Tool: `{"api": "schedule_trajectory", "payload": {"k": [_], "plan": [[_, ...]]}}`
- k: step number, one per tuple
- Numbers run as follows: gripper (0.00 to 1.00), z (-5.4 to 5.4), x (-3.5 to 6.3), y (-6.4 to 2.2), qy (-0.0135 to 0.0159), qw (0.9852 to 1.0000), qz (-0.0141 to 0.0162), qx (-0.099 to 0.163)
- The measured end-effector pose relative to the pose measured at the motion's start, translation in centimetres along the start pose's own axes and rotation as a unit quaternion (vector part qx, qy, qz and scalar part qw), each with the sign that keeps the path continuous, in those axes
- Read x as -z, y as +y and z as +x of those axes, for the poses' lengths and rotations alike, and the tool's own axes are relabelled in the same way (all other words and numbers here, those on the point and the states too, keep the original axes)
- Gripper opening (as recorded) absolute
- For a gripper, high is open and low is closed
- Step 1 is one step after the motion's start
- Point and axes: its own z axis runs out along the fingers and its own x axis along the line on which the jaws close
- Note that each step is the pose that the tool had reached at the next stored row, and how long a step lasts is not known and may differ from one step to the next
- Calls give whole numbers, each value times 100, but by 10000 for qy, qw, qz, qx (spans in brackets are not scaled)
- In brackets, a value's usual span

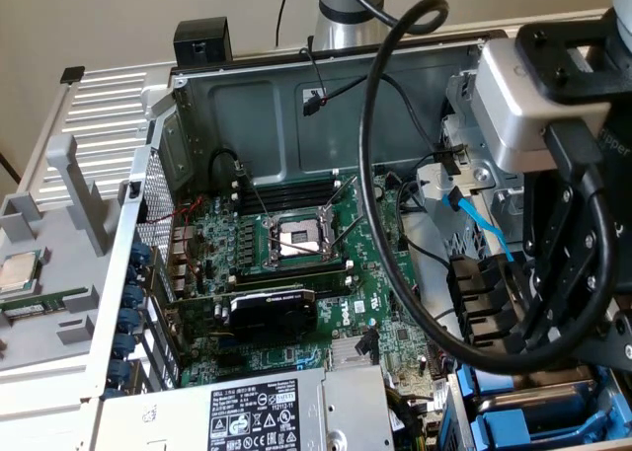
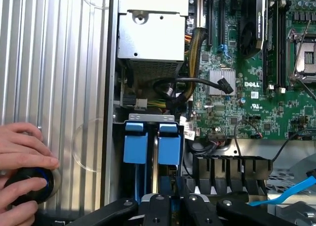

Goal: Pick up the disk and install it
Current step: 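Insert the second disk wire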

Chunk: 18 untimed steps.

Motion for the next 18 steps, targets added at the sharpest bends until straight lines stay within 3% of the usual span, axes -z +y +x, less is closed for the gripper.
{"api": "schedule_trajectory", "payload": {"k": [18], "plan": [[16, -22, -64, -3, -1, 10000, 11, 0]]}}
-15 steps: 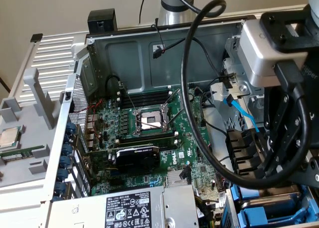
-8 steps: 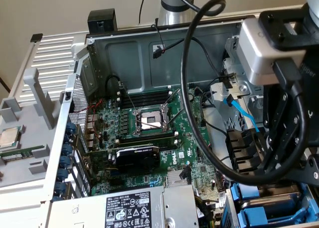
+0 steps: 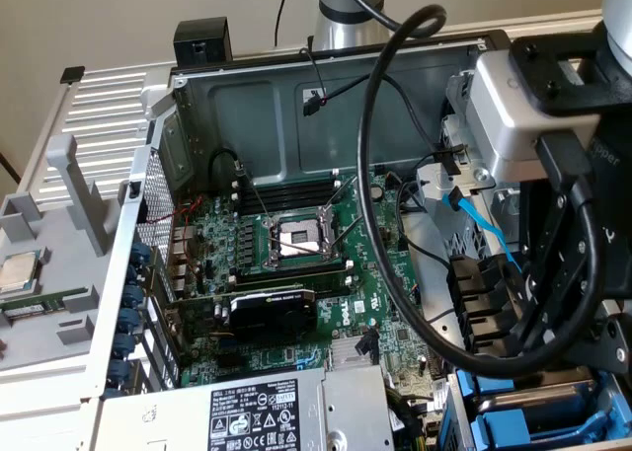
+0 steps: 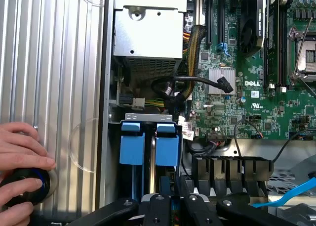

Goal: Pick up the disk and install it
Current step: 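Insert the second disk wire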

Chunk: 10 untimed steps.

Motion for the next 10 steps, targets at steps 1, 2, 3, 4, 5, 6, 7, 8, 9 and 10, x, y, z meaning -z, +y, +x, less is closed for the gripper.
{"api": "schedule_trajectory", "payload": {"k": [1, 2, 3, 4, 5, 6, 7, 8, 9, 10], "plan": [[16, 0, -6, 0, 0, 10000, 1, 0], [16, 1, -12, 2, 1, 10000, 3, 0], [16, 1, -17, 3, 1, 10000, 4, 0], [16, 1, -22, 4, 1, 10000, 5, 0], [16, 0, -25, 4, 1, 10000, 6, 0], [16, -2, -29, 4, 0, 10000, 6, 0], [16, -7, -32, 4, 0, 10000, 6, 0], [16, -11, -34, 3, 0, 10000, 6, 0], [16, -13, -37, 3, 0, 10000, 7, 0], [16, -16, -41, 3, -1, 10000, 7, 0]]}}
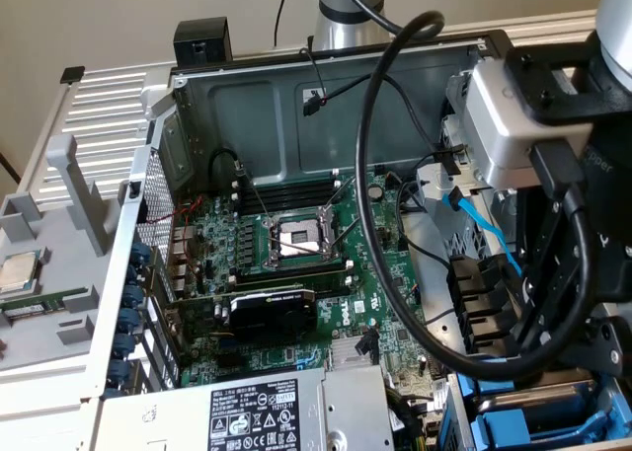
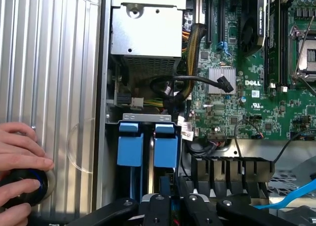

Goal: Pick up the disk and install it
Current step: 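Insert the second disk wire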

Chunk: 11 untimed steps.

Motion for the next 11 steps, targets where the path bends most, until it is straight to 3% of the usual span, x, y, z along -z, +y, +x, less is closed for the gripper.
{"api": "schedule_trajectory", "payload": {"k": [11], "plan": [[16, -11, -26, -1, 0, 10000, 0, 0]]}}
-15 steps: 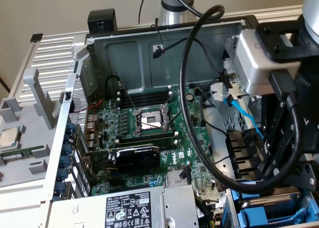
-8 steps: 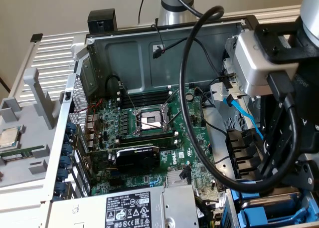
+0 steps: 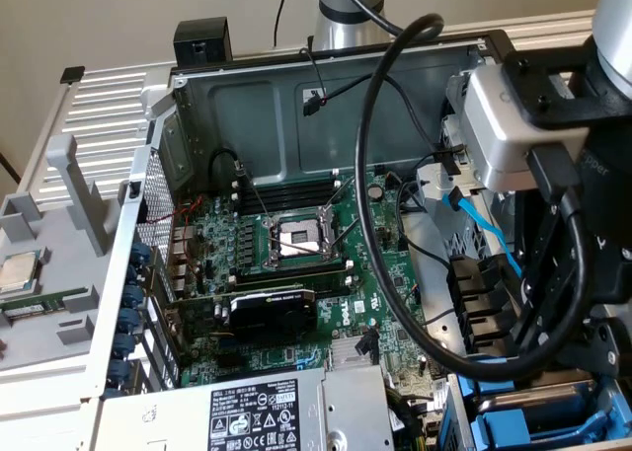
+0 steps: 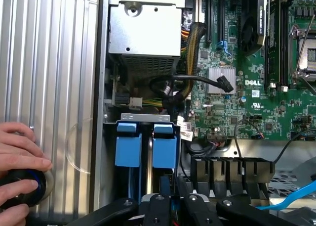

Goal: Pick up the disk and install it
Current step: 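Insert the second disk wire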

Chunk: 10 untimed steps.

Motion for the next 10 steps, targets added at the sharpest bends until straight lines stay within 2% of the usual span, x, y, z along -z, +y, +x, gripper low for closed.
{"api": "schedule_trajectory", "payload": {"k": [10], "plan": [[16, -2, -7, -15, 1, 10000, 0, 0]]}}
